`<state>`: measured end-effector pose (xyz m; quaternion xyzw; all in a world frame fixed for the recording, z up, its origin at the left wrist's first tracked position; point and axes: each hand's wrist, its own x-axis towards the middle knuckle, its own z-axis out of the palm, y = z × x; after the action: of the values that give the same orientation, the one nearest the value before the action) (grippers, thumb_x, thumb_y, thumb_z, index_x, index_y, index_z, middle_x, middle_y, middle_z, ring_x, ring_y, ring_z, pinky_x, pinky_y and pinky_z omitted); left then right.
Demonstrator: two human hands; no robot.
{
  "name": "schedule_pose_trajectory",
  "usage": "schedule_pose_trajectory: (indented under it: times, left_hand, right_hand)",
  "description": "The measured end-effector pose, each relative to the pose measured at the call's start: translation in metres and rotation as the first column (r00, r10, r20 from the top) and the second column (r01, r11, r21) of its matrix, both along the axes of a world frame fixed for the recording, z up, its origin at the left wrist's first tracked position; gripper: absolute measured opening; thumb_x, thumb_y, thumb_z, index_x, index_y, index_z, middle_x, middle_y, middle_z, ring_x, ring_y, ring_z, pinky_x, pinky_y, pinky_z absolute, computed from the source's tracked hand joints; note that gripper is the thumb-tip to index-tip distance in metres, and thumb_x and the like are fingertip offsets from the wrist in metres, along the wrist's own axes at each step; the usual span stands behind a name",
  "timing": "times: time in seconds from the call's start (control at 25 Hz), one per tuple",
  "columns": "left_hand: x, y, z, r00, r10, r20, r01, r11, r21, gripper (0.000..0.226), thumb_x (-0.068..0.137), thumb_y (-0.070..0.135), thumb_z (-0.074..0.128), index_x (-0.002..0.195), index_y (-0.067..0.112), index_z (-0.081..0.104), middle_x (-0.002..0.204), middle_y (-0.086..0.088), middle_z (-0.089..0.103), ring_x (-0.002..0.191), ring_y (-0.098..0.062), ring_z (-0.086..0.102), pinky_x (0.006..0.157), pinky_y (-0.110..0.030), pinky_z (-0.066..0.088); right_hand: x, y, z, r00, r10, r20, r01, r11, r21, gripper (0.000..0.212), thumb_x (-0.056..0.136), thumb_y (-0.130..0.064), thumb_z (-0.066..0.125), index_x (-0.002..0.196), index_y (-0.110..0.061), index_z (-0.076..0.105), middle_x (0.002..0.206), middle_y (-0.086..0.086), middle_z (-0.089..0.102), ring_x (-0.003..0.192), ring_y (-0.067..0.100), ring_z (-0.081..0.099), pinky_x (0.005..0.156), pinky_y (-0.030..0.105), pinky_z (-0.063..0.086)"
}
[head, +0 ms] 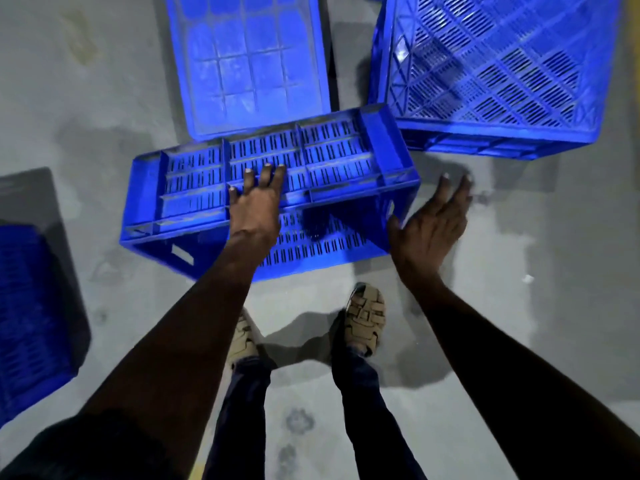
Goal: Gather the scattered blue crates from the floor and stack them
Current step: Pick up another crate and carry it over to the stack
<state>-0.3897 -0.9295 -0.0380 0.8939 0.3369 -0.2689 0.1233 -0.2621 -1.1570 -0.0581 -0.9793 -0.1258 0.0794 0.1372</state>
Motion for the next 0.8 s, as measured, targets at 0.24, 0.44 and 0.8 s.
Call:
schedule_pose_trajectory:
  times: [0.24,0.44,0.8]
  left_hand:
    - [0.007,-0.002,-0.013,0.992,-0.02,-0.124,0.003,0.991,-0.132,0.084,0.089,0.001,0.057,0.158,0.028,0.015,0.159,-0.005,0.028,0.146,-0.036,0.027,0.107,-0.059,0.038]
    - [-0.004,-0.018,-0.038,0.987,-0.068,-0.147,0.045,0.986,-0.158,0.077,0.089,0.002,0.057,0.154,0.034,0.03,0.142,-0.013,0.052,0.125,-0.037,0.055,0.102,-0.048,0.045]
    - [0.021,0.001,-0.086,0.997,-0.073,0.01,0.073,0.997,-0.013,0.069,0.083,0.009,0.062,0.148,0.014,0.038,0.141,-0.018,0.05,0.132,-0.039,0.044,0.11,-0.047,0.029]
  right_hand:
    - [-0.007,-0.045,-0.039,0.822,-0.125,-0.556,0.239,0.962,0.136,0.081,0.079,-0.036,0.078,0.143,-0.003,0.041,0.14,0.021,0.052,0.129,0.037,0.05,0.104,0.041,0.041]
    - [-0.016,-0.059,-0.065,0.718,-0.171,-0.675,0.25,0.968,0.021,0.053,0.086,-0.031,0.071,0.128,-0.007,0.05,0.119,0.02,0.064,0.109,0.039,0.061,0.083,0.038,0.047]
    - [-0.002,-0.046,-0.099,0.769,-0.153,-0.621,0.228,0.973,0.043,0.033,0.093,-0.013,0.049,0.125,-0.01,0.056,0.119,0.023,0.064,0.107,0.041,0.06,0.085,0.039,0.046]
